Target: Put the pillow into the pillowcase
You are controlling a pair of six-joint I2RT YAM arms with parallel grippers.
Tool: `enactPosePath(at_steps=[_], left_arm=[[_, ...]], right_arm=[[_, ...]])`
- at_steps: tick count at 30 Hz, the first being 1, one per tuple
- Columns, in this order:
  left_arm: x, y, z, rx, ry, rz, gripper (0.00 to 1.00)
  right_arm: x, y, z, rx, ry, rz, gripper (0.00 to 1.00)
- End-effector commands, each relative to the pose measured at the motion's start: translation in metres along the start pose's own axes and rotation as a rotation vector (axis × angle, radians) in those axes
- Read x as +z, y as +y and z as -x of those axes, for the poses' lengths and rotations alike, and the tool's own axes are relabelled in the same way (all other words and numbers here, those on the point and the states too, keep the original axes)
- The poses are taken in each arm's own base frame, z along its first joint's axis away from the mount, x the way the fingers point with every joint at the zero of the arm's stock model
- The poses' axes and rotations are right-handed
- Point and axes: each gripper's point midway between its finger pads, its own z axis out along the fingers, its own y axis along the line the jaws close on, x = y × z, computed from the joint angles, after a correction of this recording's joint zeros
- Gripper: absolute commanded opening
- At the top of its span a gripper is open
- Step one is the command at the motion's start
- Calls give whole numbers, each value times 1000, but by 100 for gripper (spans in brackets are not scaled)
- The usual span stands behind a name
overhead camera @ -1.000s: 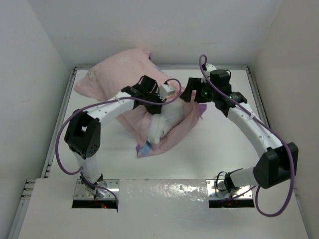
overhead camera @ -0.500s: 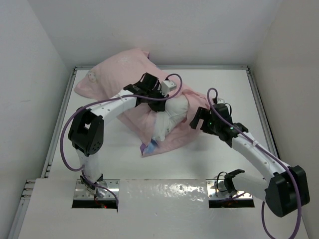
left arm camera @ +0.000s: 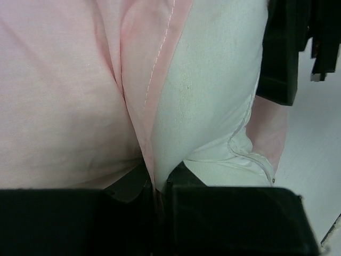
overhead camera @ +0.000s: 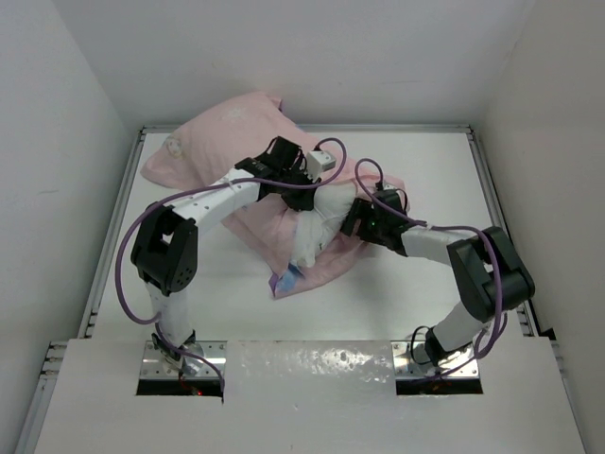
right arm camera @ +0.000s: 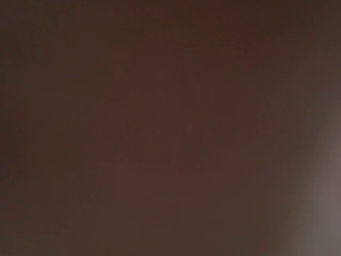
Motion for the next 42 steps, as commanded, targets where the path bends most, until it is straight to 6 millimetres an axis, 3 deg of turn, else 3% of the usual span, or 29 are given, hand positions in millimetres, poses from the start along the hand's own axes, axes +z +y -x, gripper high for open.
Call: enactPosePath(at_steps=[1,3,5,6,8,9,10,11,12,16,20,22,24,26,27,30,32,33,34,35,36,37,39,40,42], left_arm=[[-13,3,12,11,-32,20,0],[-15,3,13,4,-37,19,0],[-17,4,17,-2,-47,24,0],[-18,9,22,-6,-61,46,0],[-24,21,36,2,-97,96,0],[-29,37,41,-1,-110,154,0],[-34,46,57,14,-150,189,0],[-42,62,64,5,-169,239,0],[-49,70,80,14,-206,263,0],[-57,84,104,43,-248,300,0],[-49,89,111,30,-256,309,0],[-35,85,98,44,-230,299,0],[-6,69,63,106,-132,312,0],[19,41,37,163,-55,277,0],[32,33,13,158,-10,253,0],[50,26,-3,95,17,195,0],[50,21,-9,54,77,112,8],[45,25,13,51,36,101,14],[37,31,21,33,16,88,25],[29,25,34,29,-20,35,32],[10,23,58,40,-73,17,40],[-3,25,67,39,-99,5,54],[-35,11,92,90,-147,-44,68],[-52,2,95,120,-148,-47,71],[-64,-5,90,158,-121,-23,82]], right_arm=[[10,19,37,9,-122,60,65],[9,15,36,18,-134,59,37],[4,11,30,-9,-123,48,0],[-7,19,34,-34,-129,88,0],[-24,32,19,-179,-83,206,0],[-48,52,22,-242,-101,321,0],[-70,74,1,-346,-37,511,0],[-93,81,-12,-393,-18,609,0],[-112,84,-39,-427,88,711,0],[-154,92,-58,-462,158,830,0],[-180,111,-43,-508,64,920,0],[-194,130,-22,-523,-20,994,0],[-206,150,2,-538,-99,1044,0],[-210,161,11,-532,-95,1091,0],[-213,166,15,-511,-86,1114,0],[-216,178,31,-499,-108,1139,0],[-205,172,35,-469,-116,1086,0],[-194,168,42,-475,-153,1026,0],[-186,161,42,-452,-126,969,0],[-180,157,43,-450,-128,933,0],[-175,154,45,-456,-137,902,0],[-166,146,49,-432,-148,837,0],[-159,139,51,-409,-151,792,0],[-154,136,54,-395,-166,760,0],[-150,134,58,-366,-176,738,0]])
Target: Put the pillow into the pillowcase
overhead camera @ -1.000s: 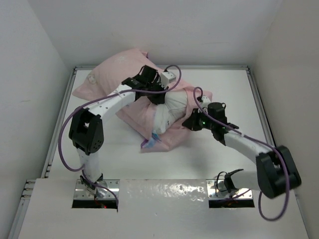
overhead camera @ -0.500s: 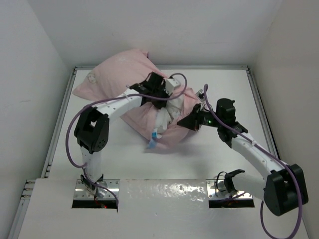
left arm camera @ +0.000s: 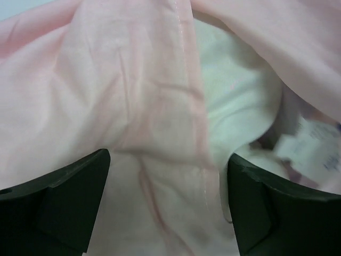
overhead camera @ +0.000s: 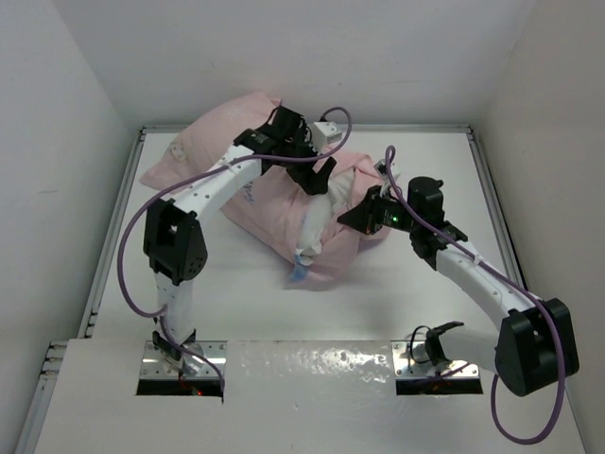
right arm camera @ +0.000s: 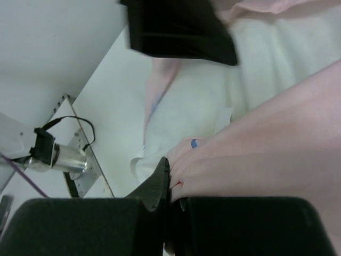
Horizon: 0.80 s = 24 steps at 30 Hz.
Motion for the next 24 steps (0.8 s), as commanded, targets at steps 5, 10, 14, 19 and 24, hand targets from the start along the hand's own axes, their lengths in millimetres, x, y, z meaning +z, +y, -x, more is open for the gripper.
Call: enactPosePath(at_steps=[5,10,14,19,24], left_arm=[[-38,-52,-38,112,150,3,96],[-5,-60,-84,90,230,26,100],[12,-66,-97,86,236,-24,99],[35,-44,-100,26,253,-21,0],[-13,45,-15,-143,-29,105,0]], right_arm=[[2,-4,30,-25,-80,-56,0],[4,-5,25,0,-61,-54,0],[1,-7,19,7,-49,-74,0],[-8,-1,10,-54,0,-64,0],[-33,22,-51,-59,235,79,0]])
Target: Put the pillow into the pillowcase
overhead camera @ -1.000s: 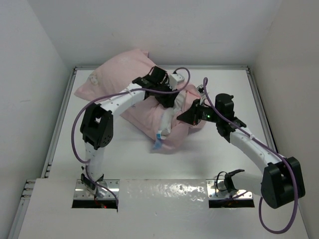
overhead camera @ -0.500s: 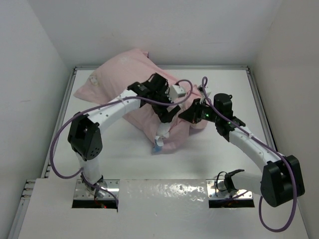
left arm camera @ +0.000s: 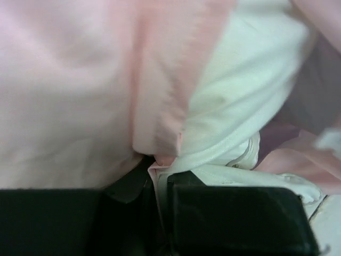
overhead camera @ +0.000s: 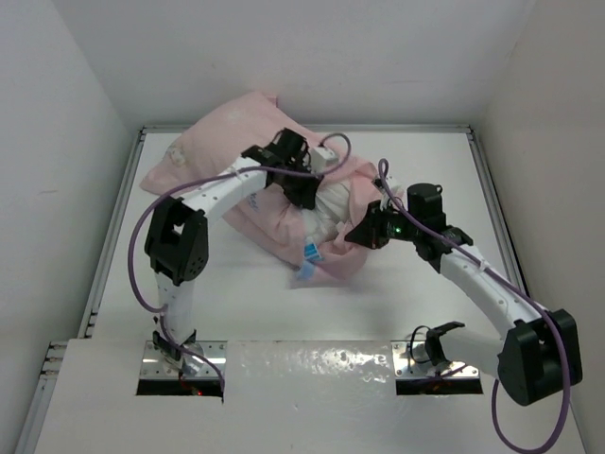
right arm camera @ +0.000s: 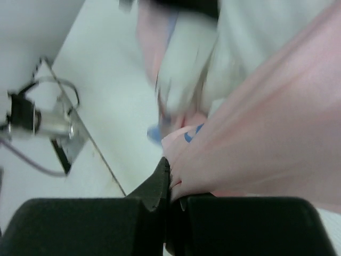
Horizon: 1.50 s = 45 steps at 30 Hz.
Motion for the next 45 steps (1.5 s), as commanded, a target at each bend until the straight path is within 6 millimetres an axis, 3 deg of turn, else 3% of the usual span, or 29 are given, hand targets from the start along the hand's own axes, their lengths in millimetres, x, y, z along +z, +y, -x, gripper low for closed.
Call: enactPosePath(at_steps=[1,3,6,8,12,13,16,18,21,23,25,29,30,32,34,38,41,43,45], left_arm=[[-53,68,64,-95,-245,138,0],[-75,83,87,-85,-340,206,0],[-76,82,100,-83,-416,208,0],[-56,79,93,-84,-386,217,0],[-7,55,69,-66,-301,183,0],[5,39,65,-46,-285,162,0],[37,12,50,-2,-233,120,0],[57,6,36,-11,-191,94,0],[77,9,19,-29,-131,80,0],[80,7,10,-10,-87,52,3],[74,-2,10,15,-74,7,24],[23,-21,43,61,-166,-76,65],[10,-16,51,45,-198,-86,69],[-27,-26,78,68,-278,-144,79],[-59,-30,94,138,-312,-141,80],[-81,-39,87,237,-277,-130,79],[-65,-45,54,242,-155,-135,68],[-46,-49,25,222,-75,-147,67],[-33,-58,12,222,-38,-160,70]], right_arm=[[-20,35,-26,-119,120,182,0],[-30,46,-38,-101,156,219,0],[-38,56,-28,-132,110,224,0],[-44,71,-5,-180,44,262,0],[-53,111,46,-182,-67,391,0],[-55,119,57,-215,-101,426,0],[-55,130,81,-226,-178,477,0],[-56,138,96,-214,-229,514,0],[-51,135,111,-198,-248,496,0],[-42,114,125,-177,-292,365,0],[-36,85,128,-178,-288,206,0],[-30,29,133,-130,-301,-56,0],[-28,24,128,-117,-280,-75,0],[-23,19,122,-108,-251,-75,0],[-19,21,113,-87,-217,-43,0],[-16,15,97,-53,-184,-49,0],[-18,18,98,-58,-191,-42,0],[-19,21,99,-61,-194,-31,0],[-21,23,99,-61,-192,-30,0]])
